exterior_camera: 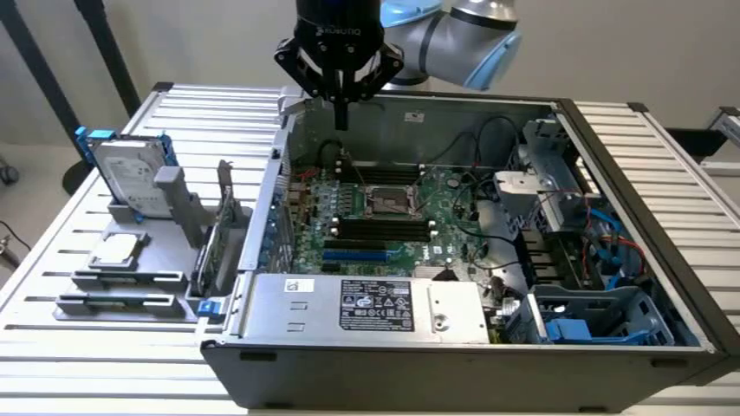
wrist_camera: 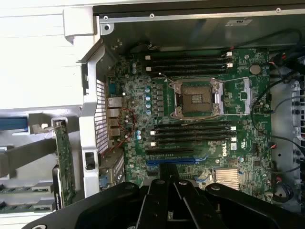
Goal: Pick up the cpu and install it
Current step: 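Reach for the cpu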
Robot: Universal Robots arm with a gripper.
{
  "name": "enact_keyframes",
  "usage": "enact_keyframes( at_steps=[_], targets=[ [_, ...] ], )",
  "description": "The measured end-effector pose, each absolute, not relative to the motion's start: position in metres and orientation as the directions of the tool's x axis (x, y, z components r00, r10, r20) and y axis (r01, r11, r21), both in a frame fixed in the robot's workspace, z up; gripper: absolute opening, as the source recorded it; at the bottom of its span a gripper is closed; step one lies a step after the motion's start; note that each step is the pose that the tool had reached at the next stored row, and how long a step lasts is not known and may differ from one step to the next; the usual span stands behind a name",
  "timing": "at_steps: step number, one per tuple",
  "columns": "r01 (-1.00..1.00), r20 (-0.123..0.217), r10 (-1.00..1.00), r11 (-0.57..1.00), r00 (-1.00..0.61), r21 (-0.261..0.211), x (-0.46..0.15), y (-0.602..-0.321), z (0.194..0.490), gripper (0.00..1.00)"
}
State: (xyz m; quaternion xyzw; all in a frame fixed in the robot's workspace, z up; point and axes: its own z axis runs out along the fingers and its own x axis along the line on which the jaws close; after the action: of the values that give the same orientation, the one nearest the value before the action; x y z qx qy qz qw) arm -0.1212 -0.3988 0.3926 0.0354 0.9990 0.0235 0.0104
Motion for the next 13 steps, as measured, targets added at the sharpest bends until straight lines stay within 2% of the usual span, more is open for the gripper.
enact_keyframes(
  at_steps=[13],
  targets=[
    [0.07, -0.019, 0.071, 0.996, -0.997, 0.048, -0.138, -0.399, 0.393, 0.11]
  ],
)
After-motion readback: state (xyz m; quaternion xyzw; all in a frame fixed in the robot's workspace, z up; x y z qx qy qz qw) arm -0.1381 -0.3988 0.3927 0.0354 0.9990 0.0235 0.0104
